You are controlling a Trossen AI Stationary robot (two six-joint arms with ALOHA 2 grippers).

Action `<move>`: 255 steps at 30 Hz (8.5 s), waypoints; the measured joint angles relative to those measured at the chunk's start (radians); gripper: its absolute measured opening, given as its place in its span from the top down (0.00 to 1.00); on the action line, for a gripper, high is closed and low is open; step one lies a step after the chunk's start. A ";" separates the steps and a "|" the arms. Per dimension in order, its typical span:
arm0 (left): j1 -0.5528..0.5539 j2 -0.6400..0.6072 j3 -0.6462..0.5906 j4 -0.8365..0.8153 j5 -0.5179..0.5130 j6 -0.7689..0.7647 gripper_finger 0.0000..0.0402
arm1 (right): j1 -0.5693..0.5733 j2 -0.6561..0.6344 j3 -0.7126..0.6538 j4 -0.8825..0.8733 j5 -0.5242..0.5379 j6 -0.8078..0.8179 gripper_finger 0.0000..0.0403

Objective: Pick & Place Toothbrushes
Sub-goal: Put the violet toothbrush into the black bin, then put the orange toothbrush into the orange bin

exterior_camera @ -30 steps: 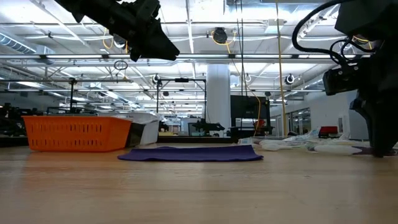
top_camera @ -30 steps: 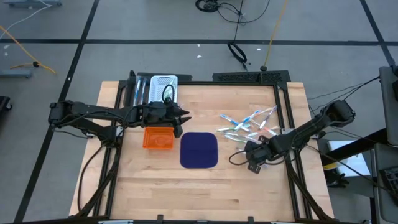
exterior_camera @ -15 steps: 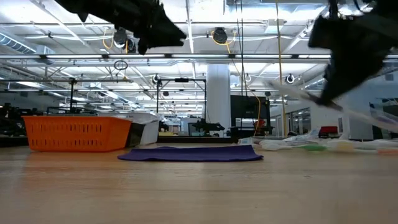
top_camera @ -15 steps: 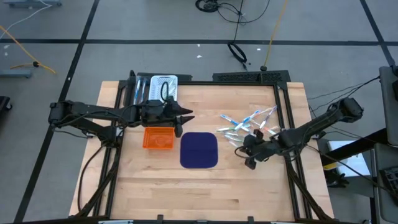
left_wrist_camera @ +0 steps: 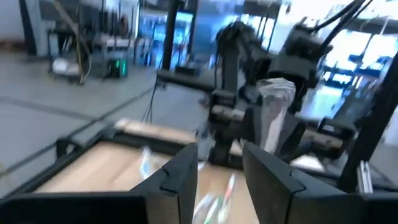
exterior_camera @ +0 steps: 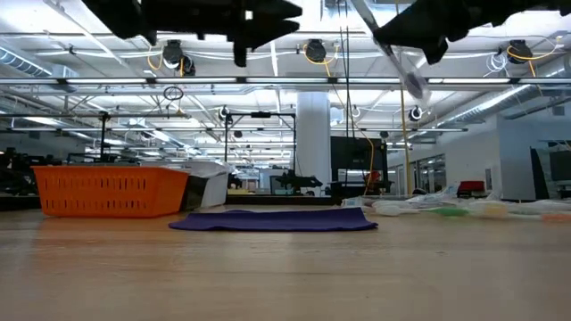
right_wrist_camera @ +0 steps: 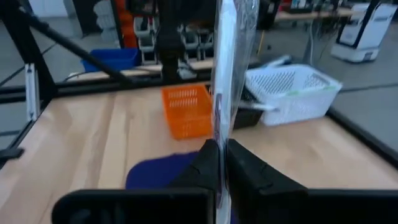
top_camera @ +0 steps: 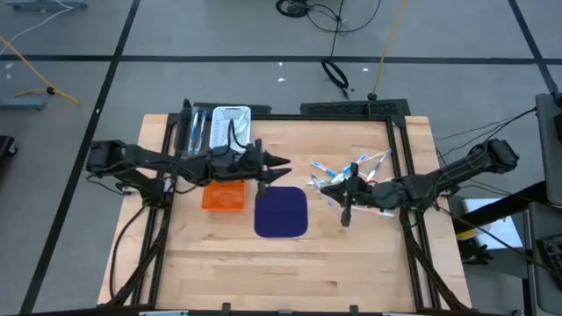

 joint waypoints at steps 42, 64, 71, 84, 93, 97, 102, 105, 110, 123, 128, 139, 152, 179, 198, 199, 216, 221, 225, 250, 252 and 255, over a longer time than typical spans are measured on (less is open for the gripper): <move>-0.047 0.345 0.167 0.378 0.037 0.040 0.68 | -0.078 0.072 0.000 0.113 -0.008 -0.043 0.98; -0.046 0.346 0.213 0.247 0.037 0.055 0.98 | -0.077 0.072 0.000 0.114 -0.008 -0.058 0.94; -0.046 0.346 0.213 0.222 0.036 0.055 0.98 | -0.078 0.072 0.000 0.110 -0.007 -0.070 0.80; -0.031 0.213 0.213 -0.135 -0.041 0.060 0.98 | -0.078 0.072 0.000 0.002 -0.004 -0.047 0.61; -0.031 0.018 0.213 -0.655 -0.356 0.012 0.98 | -0.078 0.072 0.000 -0.036 -0.004 -0.021 0.63; -0.030 -0.026 0.212 -0.846 -0.507 -0.064 0.98 | -0.078 0.072 0.000 -0.035 -0.004 -0.023 0.63; -0.016 -0.044 0.213 -0.967 -0.555 -0.115 0.98 | -0.078 0.072 0.000 -0.039 -0.004 -0.023 0.63; 0.009 -0.045 0.213 -1.007 -0.558 -0.127 0.98 | -0.078 0.072 0.000 -0.043 -0.004 -0.023 0.64; 0.056 -0.045 0.213 -1.075 -0.557 -0.150 0.98 | -0.078 0.072 0.000 -0.053 -0.004 -0.023 0.64; 0.119 -0.055 0.213 -1.285 -0.555 -0.211 0.98 | -0.078 0.072 0.000 -0.065 -0.004 -0.024 0.65; 0.153 -0.058 0.213 -1.383 -0.554 -0.269 0.98 | -0.078 0.072 0.000 -0.066 -0.004 -0.024 0.65; 0.201 -0.059 0.213 -1.521 -0.493 -0.333 0.98 | -0.078 0.072 0.000 -0.068 -0.004 -0.024 0.65; 0.227 0.006 0.213 -1.541 -0.451 -0.336 0.97 | -0.078 0.072 -0.001 -0.080 -0.004 -0.024 0.65; 0.214 0.006 0.214 -1.441 -0.398 -0.269 0.51 | -0.078 0.072 -0.001 -0.192 -0.006 0.035 0.65; 0.080 0.000 0.214 -0.870 -0.108 0.018 0.51 | -0.076 0.072 -0.001 -0.754 -0.318 0.441 0.65; 0.074 0.000 0.214 -0.851 -0.092 0.029 0.51 | -0.075 0.072 -0.001 -0.779 -0.343 0.456 0.65; 0.017 0.000 0.214 -0.757 -0.044 0.092 0.51 | -0.075 0.072 -0.001 -1.152 -0.530 0.628 0.65; 0.017 0.000 0.214 -0.757 -0.045 0.091 0.51 | -0.075 0.072 -0.045 -1.120 -0.533 0.626 0.65; 0.017 0.000 0.214 -0.756 -0.045 0.090 0.51 | -0.075 0.072 -0.094 -1.105 -0.532 0.628 0.65; 0.017 0.000 0.214 -0.749 -0.048 0.087 0.51 | -0.075 0.065 -0.080 -1.028 -0.585 0.629 0.98; 0.017 0.000 0.214 -0.749 -0.048 0.087 0.51 | -0.075 0.068 -0.057 -1.008 -0.589 0.602 0.98; 0.017 0.000 0.214 -0.749 -0.048 0.086 0.51 | -0.075 0.066 -0.022 -0.966 -0.565 0.553 0.98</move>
